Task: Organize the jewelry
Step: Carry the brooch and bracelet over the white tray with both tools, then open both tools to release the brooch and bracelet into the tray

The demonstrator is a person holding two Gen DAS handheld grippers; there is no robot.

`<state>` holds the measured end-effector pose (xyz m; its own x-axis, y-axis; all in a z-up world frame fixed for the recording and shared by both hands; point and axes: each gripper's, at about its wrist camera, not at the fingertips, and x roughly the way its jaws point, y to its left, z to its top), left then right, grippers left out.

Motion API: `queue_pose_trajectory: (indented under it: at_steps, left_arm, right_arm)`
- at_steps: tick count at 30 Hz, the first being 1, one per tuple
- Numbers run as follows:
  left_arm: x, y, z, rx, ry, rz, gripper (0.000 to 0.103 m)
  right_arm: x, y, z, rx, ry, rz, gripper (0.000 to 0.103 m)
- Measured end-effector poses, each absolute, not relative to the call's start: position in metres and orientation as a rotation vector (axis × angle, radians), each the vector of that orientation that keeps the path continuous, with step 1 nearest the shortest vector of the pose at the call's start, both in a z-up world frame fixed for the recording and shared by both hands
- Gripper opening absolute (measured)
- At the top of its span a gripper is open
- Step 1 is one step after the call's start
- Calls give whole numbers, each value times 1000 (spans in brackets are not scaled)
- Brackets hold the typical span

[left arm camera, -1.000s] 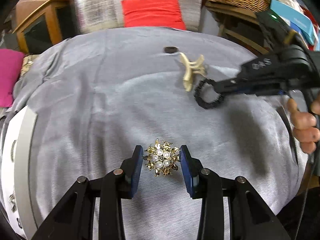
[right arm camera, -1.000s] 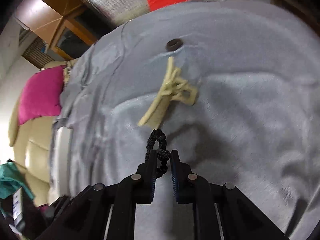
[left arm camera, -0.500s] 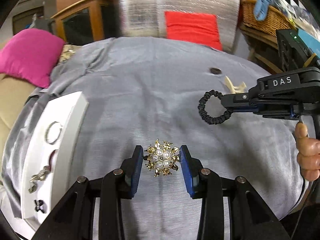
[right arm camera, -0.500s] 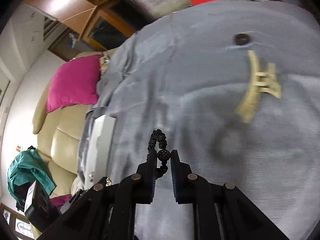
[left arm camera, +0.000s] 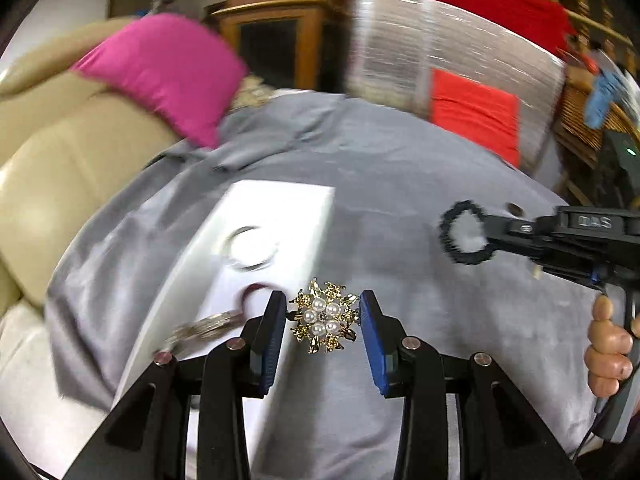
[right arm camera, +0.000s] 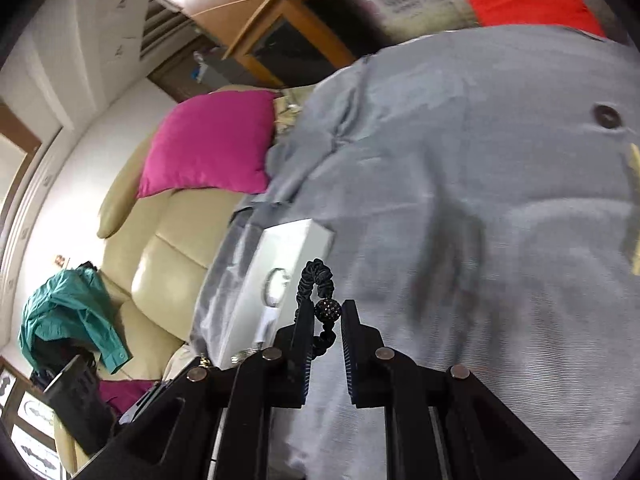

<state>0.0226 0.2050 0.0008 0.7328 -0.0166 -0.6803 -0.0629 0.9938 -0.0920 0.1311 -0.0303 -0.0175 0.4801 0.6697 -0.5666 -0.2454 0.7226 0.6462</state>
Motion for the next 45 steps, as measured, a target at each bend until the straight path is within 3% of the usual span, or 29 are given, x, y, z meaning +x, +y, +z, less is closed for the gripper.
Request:
queue_pose_trajectory:
  at_steps: [10, 20, 35, 45]
  left_arm:
    - [9, 272, -30, -237, 901, 202, 39]
    - [25, 284, -66, -337, 1031, 255, 39]
    - [30, 292, -85, -440, 1071, 329, 39]
    - [30, 295, -83, -462, 1055, 334, 40]
  right_arm:
    - [139, 93, -8, 354, 968, 685, 15]
    - [169, 183, -40, 132, 1072, 683, 15]
    - [192, 220, -82, 70, 1188, 670, 16]
    - [191, 211, -73, 123, 1192, 688, 17]
